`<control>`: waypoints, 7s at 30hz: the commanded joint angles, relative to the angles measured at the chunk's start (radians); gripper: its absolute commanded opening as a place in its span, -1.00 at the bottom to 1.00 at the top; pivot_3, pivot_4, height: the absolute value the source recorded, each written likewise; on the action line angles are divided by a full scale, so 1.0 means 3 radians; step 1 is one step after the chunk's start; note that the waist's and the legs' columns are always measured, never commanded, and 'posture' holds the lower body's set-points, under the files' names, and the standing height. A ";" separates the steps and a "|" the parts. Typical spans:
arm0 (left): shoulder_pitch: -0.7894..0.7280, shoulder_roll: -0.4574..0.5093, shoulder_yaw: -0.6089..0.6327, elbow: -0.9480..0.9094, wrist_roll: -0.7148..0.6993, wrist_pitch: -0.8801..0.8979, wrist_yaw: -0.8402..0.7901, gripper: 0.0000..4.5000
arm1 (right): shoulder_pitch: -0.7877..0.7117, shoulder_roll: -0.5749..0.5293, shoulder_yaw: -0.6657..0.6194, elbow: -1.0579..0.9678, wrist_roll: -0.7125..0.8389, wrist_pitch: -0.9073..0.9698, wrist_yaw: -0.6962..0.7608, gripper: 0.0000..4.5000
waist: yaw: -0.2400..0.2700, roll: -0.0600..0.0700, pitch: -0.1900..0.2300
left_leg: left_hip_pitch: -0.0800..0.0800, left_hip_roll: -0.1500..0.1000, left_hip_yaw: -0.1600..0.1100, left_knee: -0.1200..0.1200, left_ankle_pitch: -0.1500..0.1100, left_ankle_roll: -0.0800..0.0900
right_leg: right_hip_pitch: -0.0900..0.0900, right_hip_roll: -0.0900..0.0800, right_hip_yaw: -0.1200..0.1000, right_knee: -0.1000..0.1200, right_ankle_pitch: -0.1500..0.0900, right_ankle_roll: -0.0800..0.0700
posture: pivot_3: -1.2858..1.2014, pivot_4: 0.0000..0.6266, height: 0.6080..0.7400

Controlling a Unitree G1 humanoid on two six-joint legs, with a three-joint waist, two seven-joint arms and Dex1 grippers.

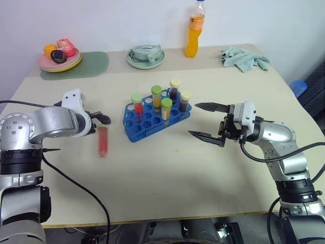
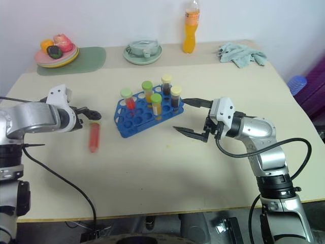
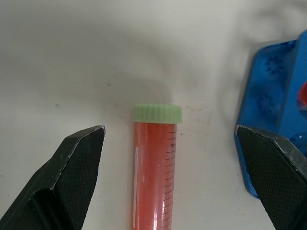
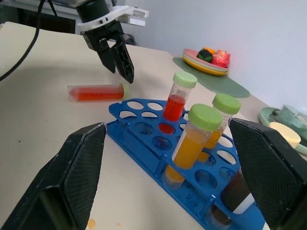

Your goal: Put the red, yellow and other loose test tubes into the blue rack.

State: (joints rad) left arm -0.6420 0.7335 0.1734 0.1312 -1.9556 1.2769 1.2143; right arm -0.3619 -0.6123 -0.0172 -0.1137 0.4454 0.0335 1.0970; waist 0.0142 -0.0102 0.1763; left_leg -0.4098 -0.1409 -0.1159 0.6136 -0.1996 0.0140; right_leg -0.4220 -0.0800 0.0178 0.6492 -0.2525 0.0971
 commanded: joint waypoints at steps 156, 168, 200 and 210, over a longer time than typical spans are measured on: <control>0.1211 -0.1028 -0.0444 -0.0815 0.4505 -0.4398 -0.6516 -0.70 | 0.1506 -0.0140 -0.0470 -0.1343 0.0329 0.0854 -0.0570 0.88 | 0.0085 -0.0001 -0.0013 | -0.0013 0.0009 0.0023 0.0001 -0.0029 0.0036 | 0.0009 -0.0005 0.0003 -0.0053 -0.0003 -0.0008 | 0.03 -0.52 1.00; 0.0881 -0.1382 -0.0444 0.0307 0.4740 -0.4594 -0.7111 -0.70 | 0.1758 0.0063 -0.0374 -0.1518 0.0114 0.0683 -0.0960 0.88 | 0.0085 -0.0003 -0.0013 | -0.0013 0.0009 0.0021 0.0006 -0.0029 0.0037 | 0.0012 -0.0004 0.0000 -0.0054 0.0004 0.0005 | 0.03 -0.52 1.00; 0.0445 -0.1569 -0.0601 0.1074 0.5307 -0.4943 -0.7606 -0.70 | 0.1594 0.0092 -0.0269 -0.1495 -0.0022 0.0672 -0.1100 0.88 | 0.0088 -0.0003 -0.0014 | 0.0001 0.0008 0.0017 0.0007 -0.0030 0.0040 | 0.0031 -0.0004 -0.0006 -0.0057 0.0004 0.0006 | 0.03 -0.52 1.00; 0.0607 -0.1568 -0.0576 0.0341 0.5168 -0.4373 -0.7401 0.10 | 0.1566 0.0083 -0.0273 -0.1477 -0.0031 0.0662 -0.1090 0.88 | 0.0084 -0.0003 -0.0014 | 0.0001 0.0008 0.0015 0.0008 -0.0030 0.0040 | 0.0032 -0.0004 -0.0007 -0.0057 0.0004 0.0006 | 0.03 -0.52 1.00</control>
State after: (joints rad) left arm -0.4593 0.2638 0.0028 0.3092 -0.3847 -0.0528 -1.0274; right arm 0.1140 -0.5774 -0.0883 -0.5343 0.4316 0.2418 0.7693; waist 0.0394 -0.0112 0.1722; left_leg -0.4095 -0.1385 -0.1113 0.6160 -0.2086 0.0260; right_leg -0.4125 -0.0811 0.0158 0.6320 -0.2512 0.0990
